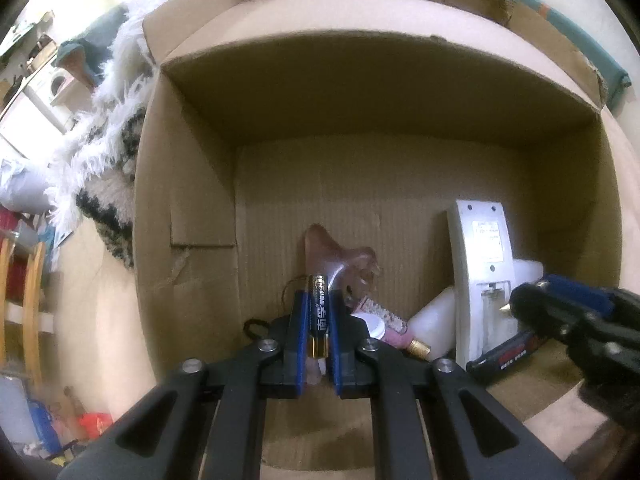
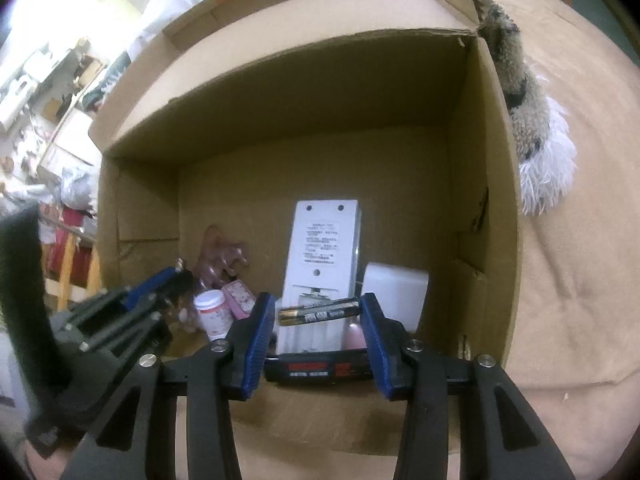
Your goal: Organize rigid objects
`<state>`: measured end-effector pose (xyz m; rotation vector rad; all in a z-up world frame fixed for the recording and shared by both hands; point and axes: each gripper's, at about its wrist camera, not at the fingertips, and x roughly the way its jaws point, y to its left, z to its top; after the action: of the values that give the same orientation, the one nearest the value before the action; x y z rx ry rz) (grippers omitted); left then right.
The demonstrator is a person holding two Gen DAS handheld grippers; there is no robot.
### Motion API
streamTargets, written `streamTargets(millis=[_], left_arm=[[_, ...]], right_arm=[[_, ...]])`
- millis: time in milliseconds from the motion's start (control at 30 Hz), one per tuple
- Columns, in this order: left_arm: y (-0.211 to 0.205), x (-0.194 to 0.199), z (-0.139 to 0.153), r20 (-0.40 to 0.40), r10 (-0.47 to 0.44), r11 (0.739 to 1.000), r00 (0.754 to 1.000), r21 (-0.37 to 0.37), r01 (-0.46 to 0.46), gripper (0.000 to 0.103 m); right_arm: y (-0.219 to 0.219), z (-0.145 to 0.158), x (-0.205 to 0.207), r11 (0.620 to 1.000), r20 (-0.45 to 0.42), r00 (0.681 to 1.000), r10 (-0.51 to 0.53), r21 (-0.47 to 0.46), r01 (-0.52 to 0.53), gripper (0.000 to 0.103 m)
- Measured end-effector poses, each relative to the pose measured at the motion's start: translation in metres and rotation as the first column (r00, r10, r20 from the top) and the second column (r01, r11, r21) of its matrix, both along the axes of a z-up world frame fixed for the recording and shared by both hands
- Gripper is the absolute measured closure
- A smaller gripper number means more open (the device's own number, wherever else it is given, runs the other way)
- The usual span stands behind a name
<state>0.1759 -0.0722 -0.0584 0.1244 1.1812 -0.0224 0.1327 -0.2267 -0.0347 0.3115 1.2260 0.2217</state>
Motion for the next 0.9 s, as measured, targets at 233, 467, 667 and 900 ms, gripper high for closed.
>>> streamTargets(millis=[233, 467, 667, 900], left_arm=[[0.003, -0.01, 0.018, 0.034, -0.01, 0.999, 0.999, -0.049, 0.012, 0.08], [-0.005, -0.033, 0.056, 0.148, -0.076, 0.996, 0.986, -0.033, 0.082, 0.032], [0.013, -0.054, 0.076, 0.175, -0.063, 0.996, 0.983, -0.052, 0.073, 0.032], [0.047, -0.098, 0.096, 0.23, 0.038, 0.992, 0.972, -0.129, -0.008, 0.03]], right_arm=[[-0.01, 0.017, -0.001, 0.996, 0.062, 0.996, -0.07, 0.055, 0.067, 0.009], [-0.017, 0.038, -0.015, 0.989, 0.137, 0.983, -0.12, 0.107, 0.106, 0.003], [-0.012, 0.065, -0.04, 0.993, 0.239, 0.964, -0.116, 0.038, 0.11, 0.0], [-0.015, 0.082, -0.074, 0.99, 0.322, 0.937, -0.138, 0.019, 0.139, 0.0]])
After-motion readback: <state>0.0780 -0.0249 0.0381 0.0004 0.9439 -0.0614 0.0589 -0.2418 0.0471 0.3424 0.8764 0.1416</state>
